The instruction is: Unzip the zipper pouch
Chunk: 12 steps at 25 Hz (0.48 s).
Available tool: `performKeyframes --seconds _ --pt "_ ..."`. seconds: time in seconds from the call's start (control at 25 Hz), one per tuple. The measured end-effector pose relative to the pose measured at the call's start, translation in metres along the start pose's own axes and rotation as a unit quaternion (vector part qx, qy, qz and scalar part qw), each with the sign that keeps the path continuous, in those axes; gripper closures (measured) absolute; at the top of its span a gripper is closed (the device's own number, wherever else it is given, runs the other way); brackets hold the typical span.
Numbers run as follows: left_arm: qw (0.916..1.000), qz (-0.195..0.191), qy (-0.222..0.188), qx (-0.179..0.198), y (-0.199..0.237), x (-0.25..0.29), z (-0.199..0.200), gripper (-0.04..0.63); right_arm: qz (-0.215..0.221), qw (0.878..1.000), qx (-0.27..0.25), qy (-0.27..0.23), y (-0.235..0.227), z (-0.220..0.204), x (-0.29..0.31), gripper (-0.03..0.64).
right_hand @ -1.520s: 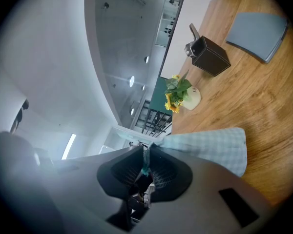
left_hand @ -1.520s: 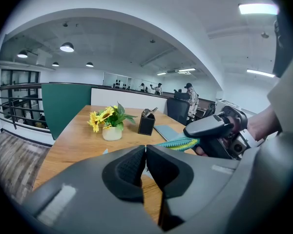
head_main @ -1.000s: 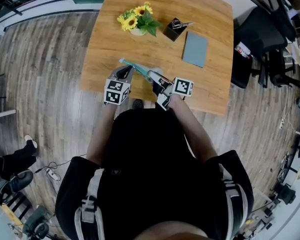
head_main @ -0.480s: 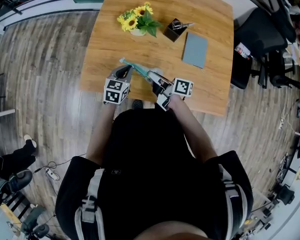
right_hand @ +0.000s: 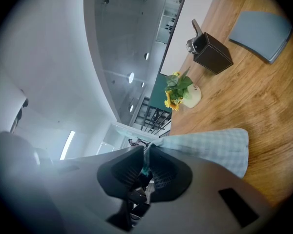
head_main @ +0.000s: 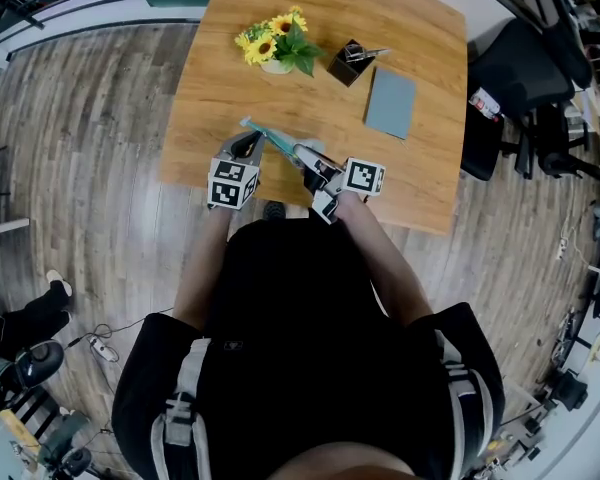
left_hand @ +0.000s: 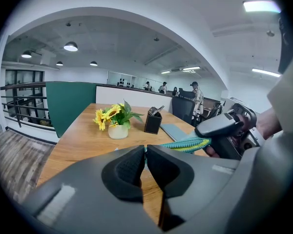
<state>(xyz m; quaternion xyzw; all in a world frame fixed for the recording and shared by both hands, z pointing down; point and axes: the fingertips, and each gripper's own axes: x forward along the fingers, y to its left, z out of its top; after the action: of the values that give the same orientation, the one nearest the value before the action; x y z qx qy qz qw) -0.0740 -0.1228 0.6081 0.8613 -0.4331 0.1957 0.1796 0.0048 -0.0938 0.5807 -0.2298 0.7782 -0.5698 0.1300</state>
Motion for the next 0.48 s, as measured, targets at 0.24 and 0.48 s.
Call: performKeyframes --seconds 0.24,0.48 --pt "0.9999 0.017 -0.001 -0.003 0.010 0.001 -0.002 0.581 -0.002 1.000 -0.003 0.002 -0.002 0.000 0.001 0.575" --pt "0.9997 0.024 0.001 -0.008 0.017 0.000 -0.004 0.581 -0.013 1.000 0.010 0.001 -0.005 -0.004 0.000 0.576"
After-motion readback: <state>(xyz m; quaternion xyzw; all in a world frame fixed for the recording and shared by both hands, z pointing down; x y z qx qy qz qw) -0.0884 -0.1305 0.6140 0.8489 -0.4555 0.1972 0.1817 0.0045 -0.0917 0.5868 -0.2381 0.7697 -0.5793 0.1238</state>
